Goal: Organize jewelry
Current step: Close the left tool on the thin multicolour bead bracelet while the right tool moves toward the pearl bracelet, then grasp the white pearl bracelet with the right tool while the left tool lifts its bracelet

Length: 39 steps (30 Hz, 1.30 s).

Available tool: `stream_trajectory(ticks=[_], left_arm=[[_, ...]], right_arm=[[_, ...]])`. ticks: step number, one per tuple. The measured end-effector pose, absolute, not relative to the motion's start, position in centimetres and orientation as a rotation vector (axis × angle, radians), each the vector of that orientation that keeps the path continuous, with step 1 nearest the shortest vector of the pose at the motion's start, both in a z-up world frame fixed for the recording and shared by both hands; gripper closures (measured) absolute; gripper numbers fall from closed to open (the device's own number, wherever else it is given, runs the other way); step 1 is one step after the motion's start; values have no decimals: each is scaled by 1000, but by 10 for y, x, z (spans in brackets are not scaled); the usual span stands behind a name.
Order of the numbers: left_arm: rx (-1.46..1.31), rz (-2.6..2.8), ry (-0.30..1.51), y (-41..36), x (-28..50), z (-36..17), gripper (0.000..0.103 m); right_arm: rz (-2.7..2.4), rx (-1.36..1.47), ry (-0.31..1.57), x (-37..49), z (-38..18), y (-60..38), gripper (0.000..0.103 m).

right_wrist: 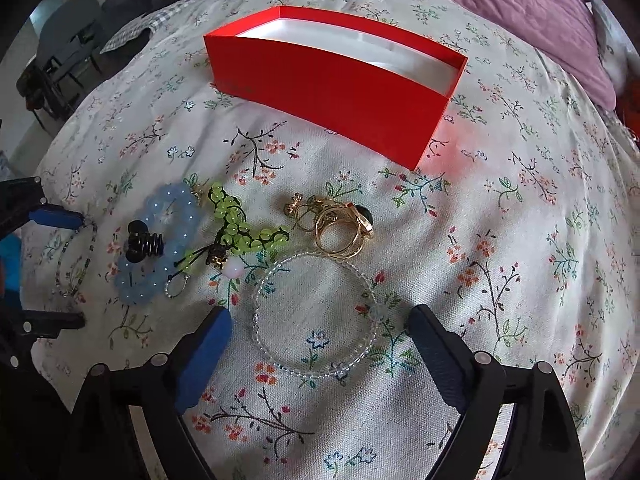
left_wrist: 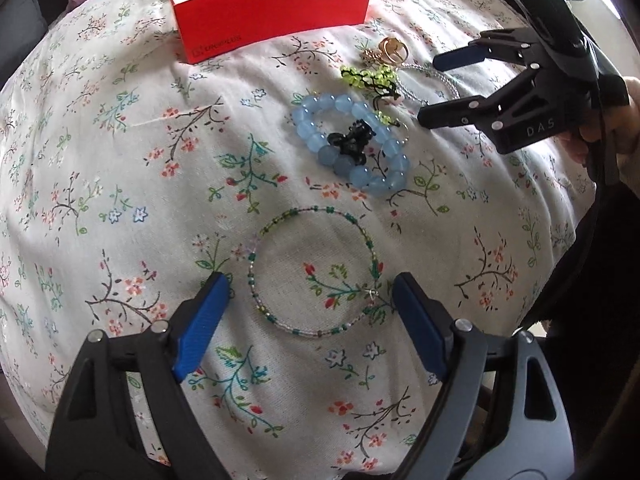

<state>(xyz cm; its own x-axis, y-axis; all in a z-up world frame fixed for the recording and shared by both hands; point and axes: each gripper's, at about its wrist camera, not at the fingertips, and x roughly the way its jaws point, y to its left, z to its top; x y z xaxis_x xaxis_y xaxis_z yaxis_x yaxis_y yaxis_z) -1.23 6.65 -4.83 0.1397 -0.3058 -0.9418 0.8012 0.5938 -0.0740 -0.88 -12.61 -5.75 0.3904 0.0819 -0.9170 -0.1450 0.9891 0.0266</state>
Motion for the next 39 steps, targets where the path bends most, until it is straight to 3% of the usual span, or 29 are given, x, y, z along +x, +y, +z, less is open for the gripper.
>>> stream_trajectory(ticks=[3, 4, 6, 17, 18, 19, 21, 26, 27, 28, 29, 33, 39], left_arm=[[502, -841, 1158, 61, -10, -47, 32], [496, -838, 1153, 61, -10, -46, 35], [487, -835, 1145, 62, -8, -44, 42], [453, -814, 1122, 71, 0, -29, 45], [446, -810, 1115, 73, 2, -26, 45], [439, -806, 1110, 75, 3, -23, 45], [423, -795, 1097, 78, 7, -16, 45], [413, -768, 1094, 82, 10, -9, 45], [416, -766, 1094, 80, 9, -9, 45], [422, -767, 1094, 80, 9, -9, 45], [427, -768, 1095, 79, 9, -9, 45], [452, -776, 1103, 68, 6, -12, 45], [469, -781, 1110, 62, 3, -14, 45]], right_arm=[[162, -60, 1149, -11, -55, -119, 38], [179, -50, 1149, -13, -53, -117, 41], [180, -54, 1152, -14, -53, -114, 42], [178, -11, 1176, -12, -43, -130, 44], [178, -4, 1174, -13, -42, -132, 48], [182, 4, 1170, -12, -40, -134, 58], [189, 24, 1173, -12, -36, -138, 64], [184, 23, 1171, -12, -32, -141, 61], [199, 32, 1171, -12, -31, -142, 47], [201, 33, 1166, -13, -29, -143, 26], [191, 23, 1145, -13, -26, -144, 20], [197, -28, 1095, -17, -19, -146, 18], [213, -88, 1168, -3, -47, -140, 18]])
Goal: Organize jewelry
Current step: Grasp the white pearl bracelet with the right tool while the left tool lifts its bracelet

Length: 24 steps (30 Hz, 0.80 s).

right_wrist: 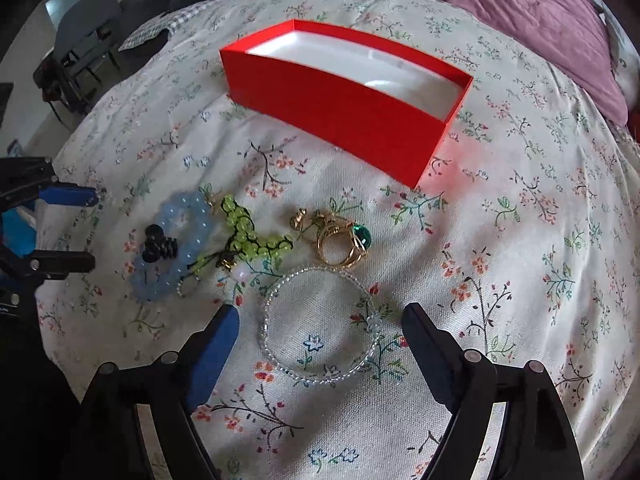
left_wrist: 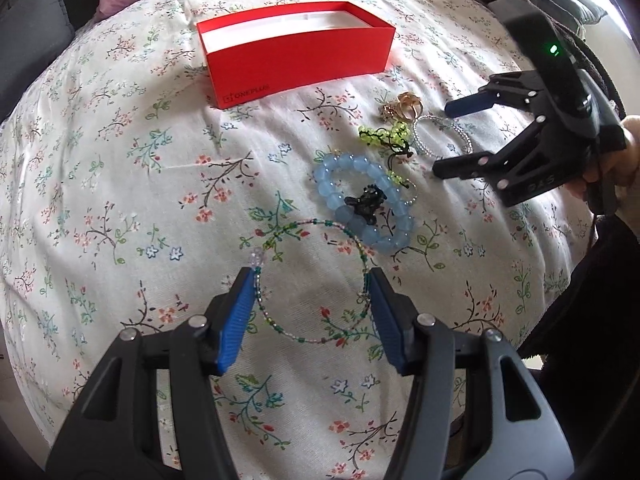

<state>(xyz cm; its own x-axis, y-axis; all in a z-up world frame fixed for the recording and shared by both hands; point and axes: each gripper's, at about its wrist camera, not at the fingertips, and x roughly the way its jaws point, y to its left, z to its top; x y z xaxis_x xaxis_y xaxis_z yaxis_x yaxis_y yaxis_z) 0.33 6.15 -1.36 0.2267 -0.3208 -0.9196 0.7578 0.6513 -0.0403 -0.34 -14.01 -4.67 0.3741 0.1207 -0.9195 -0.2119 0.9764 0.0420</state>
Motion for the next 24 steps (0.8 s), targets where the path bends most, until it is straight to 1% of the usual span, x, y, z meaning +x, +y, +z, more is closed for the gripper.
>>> stream_trajectory(ticks=[2, 5, 6, 7, 8, 9, 13, 19, 24], left_arm=[[474, -780, 1111, 60, 3, -14, 44], [474, -774, 1115, 60, 4, -15, 44], [474, -770, 1116, 60, 4, -15, 44], [473, -765, 1116, 60, 5, -15, 44], [472, -761, 1117, 60, 5, -15, 44], [469, -758, 1117, 61, 5, -14, 44], [460, -747, 1111, 62, 7, -12, 44], [442, -724, 1096, 63, 12, -5, 44], [433, -699, 1073, 58, 17, 3, 44]], right_arm=[[216, -111, 1159, -4, -53, -137, 17], [217, -114, 1160, -3, -53, -137, 21], [218, -115, 1158, -4, -53, -137, 27], [224, -117, 1155, -5, -52, -137, 38], [235, -112, 1155, -5, -51, -137, 42], [247, -104, 1158, -7, -50, -136, 44], [252, -105, 1155, -9, -49, -137, 48], [238, -99, 1139, -16, -39, -140, 49], [233, -81, 1102, -18, -21, -144, 48]])
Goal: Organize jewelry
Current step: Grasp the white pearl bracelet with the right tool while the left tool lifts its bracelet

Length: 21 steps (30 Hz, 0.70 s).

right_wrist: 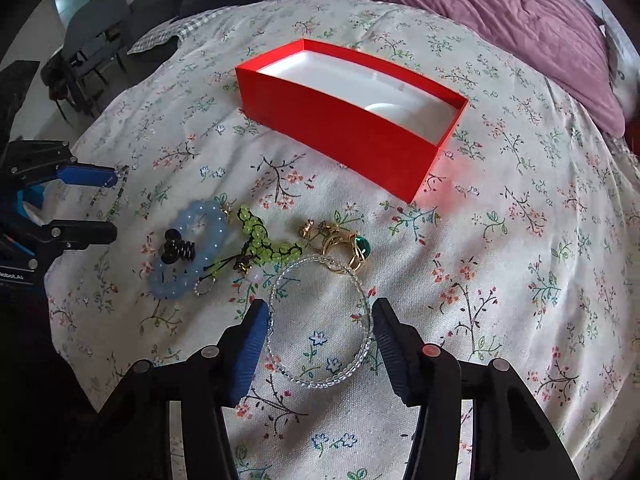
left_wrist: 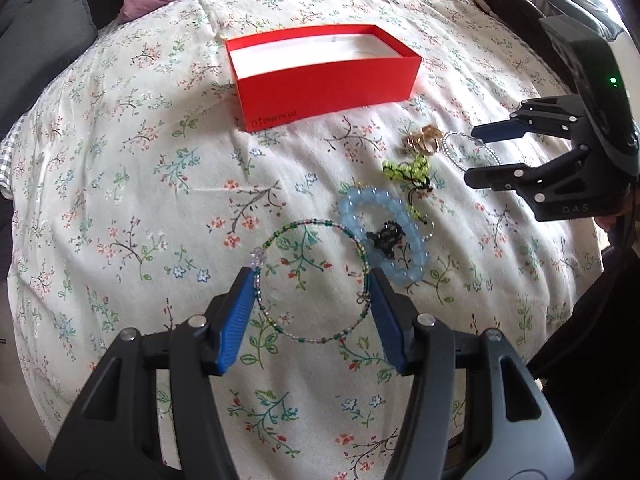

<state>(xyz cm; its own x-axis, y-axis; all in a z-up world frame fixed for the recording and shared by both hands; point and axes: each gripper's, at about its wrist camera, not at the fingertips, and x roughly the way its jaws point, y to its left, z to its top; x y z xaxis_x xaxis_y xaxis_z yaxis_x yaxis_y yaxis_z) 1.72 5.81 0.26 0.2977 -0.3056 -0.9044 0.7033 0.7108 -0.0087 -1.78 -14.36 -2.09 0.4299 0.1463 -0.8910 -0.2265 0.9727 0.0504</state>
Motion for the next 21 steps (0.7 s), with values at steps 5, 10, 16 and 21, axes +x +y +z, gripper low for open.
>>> stream_trajectory(ticks=[5, 10, 16, 21], left_arm=[[440, -641, 1041, 47, 23, 12, 44], [427, -601, 1001, 29, 29, 24, 44], [402, -573, 972, 10, 46, 33, 44], [410, -543, 945, -9, 63, 34, 44]], right_arm=[[220, -53, 1045, -16, 2, -144, 48], [166, 2, 1014, -6, 18, -153, 47], [118, 65, 971, 12, 36, -164, 46], [89, 98, 953, 27, 39, -171, 46]])
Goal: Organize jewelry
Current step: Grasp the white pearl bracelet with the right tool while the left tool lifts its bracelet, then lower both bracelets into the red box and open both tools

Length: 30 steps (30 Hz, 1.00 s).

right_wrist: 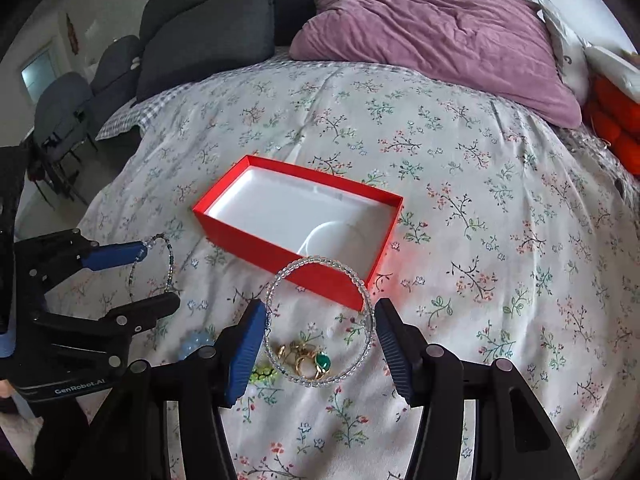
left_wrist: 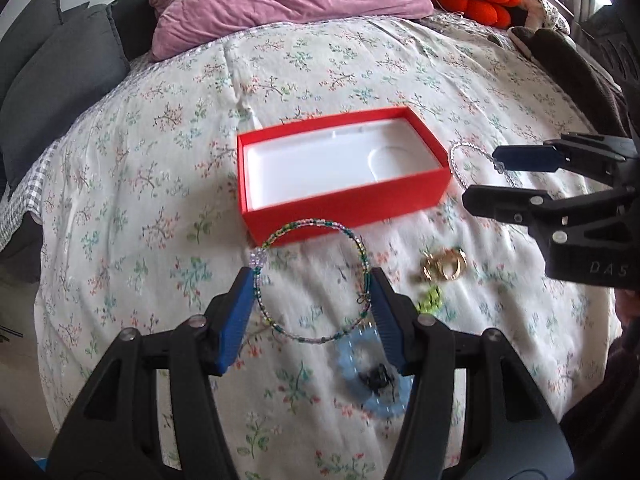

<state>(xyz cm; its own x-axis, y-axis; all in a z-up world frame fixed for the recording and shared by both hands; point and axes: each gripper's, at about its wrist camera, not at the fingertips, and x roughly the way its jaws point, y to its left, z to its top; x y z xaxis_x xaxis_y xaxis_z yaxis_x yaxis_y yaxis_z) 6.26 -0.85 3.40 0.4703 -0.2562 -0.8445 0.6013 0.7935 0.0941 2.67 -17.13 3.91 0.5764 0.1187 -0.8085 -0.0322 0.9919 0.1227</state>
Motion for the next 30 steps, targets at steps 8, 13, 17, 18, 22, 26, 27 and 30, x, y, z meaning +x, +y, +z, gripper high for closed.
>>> stream_trajectory(ticks=[8, 13, 17, 18, 22, 26, 27, 30], left_arm=[[365, -487, 924, -20, 91, 37, 44], [349, -487, 953, -25, 116, 35, 44], [369, -516, 935, -34, 131, 29, 44], [370, -520, 937, -36, 133, 26, 44], [376, -532, 947, -42, 140, 15, 44], [394, -525, 950, -48, 143, 9, 44], [401, -523, 949, -48, 143, 8, 44], [404, -526, 945, -48, 144, 7, 44]], right_arm=[[44, 133, 937, 54, 36, -182, 46], [51, 142, 915, 75, 37, -186, 45], [57, 159, 921, 94, 29, -187, 45], [53, 148, 926, 98, 26, -186, 45], [54, 118, 947, 108, 17, -185, 45], [63, 107, 946, 111, 14, -184, 43], [67, 104, 946, 112, 14, -183, 43], [73, 97, 949, 113, 12, -182, 43]])
